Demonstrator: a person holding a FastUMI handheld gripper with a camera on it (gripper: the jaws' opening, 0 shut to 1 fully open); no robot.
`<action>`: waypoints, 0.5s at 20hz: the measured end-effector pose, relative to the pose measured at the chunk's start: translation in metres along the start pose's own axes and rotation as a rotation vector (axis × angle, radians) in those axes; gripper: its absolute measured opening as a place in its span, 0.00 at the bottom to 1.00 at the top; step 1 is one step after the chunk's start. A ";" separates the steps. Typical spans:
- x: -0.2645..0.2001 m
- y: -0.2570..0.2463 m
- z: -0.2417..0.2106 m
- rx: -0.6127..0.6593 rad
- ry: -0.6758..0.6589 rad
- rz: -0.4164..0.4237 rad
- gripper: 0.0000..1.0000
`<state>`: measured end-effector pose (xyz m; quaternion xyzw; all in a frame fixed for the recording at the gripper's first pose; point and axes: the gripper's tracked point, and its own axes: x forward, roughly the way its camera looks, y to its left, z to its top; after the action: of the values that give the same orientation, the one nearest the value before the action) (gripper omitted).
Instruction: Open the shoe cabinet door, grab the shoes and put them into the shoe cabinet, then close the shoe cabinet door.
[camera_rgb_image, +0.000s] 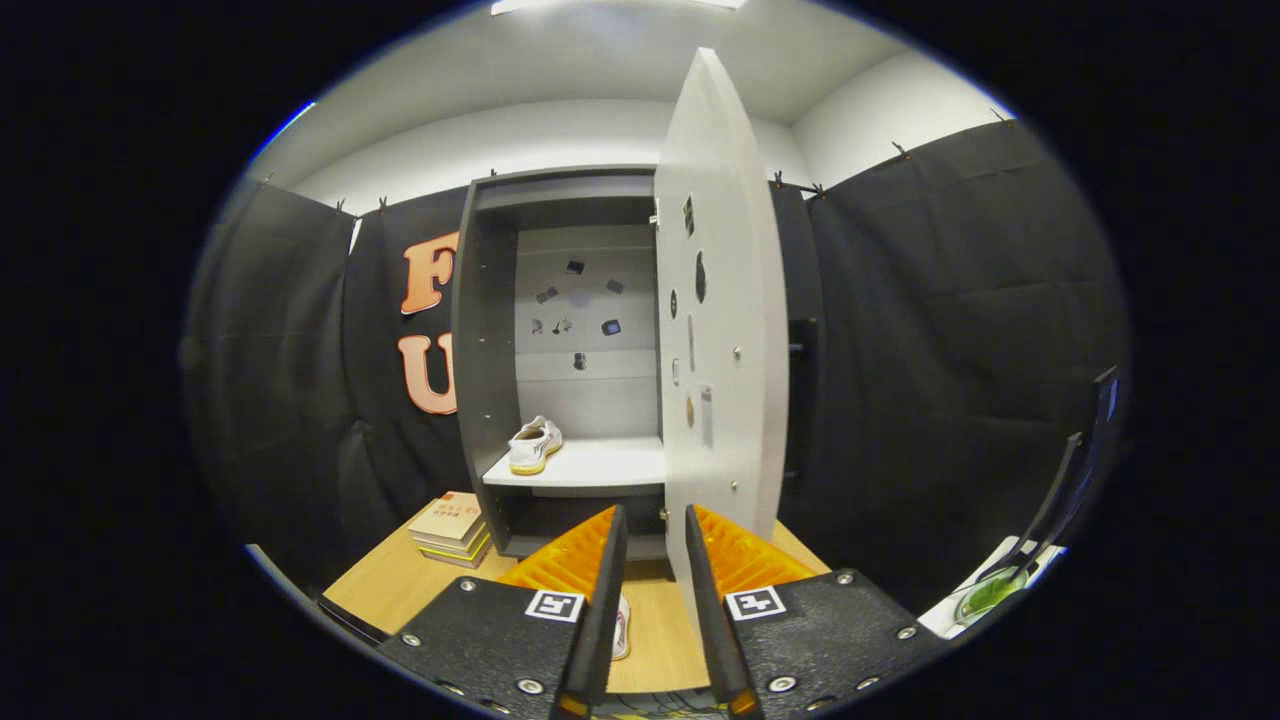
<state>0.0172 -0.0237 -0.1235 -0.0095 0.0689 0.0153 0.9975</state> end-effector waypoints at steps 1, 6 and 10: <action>-0.002 0.008 -0.008 0.008 0.021 0.005 0.42; 0.002 0.042 -0.055 0.048 0.104 0.004 0.59; 0.020 0.063 -0.094 0.072 0.165 0.024 0.60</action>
<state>0.0225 0.0377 -0.2203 0.0261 0.1513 0.0239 0.9879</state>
